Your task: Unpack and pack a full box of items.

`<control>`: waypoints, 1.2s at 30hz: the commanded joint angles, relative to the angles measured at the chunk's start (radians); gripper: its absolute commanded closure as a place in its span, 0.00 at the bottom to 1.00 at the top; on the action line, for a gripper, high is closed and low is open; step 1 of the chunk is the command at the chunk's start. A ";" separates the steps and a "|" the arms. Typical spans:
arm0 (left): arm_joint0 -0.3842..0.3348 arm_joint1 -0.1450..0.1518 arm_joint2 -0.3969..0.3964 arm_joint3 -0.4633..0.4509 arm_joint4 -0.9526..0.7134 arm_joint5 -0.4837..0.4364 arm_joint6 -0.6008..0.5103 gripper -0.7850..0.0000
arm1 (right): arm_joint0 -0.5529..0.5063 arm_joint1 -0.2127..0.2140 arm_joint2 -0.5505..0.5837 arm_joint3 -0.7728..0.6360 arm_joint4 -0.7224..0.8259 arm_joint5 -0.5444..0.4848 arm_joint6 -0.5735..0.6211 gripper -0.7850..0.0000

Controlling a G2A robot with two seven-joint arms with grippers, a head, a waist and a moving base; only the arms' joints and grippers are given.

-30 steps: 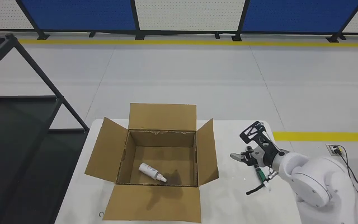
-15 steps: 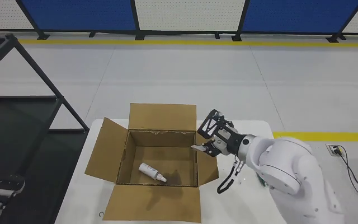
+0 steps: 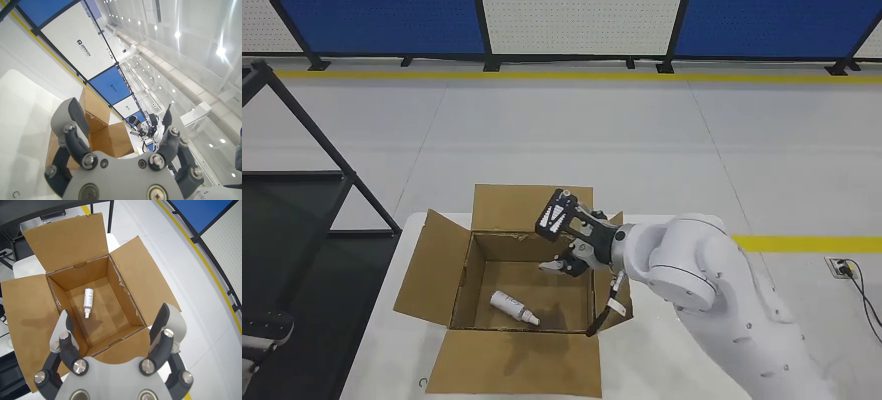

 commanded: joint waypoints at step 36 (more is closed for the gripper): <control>-0.013 0.006 0.045 0.022 -0.036 0.093 -0.003 0.00 | 0.348 -0.392 -0.607 0.874 0.180 0.037 -0.185 0.00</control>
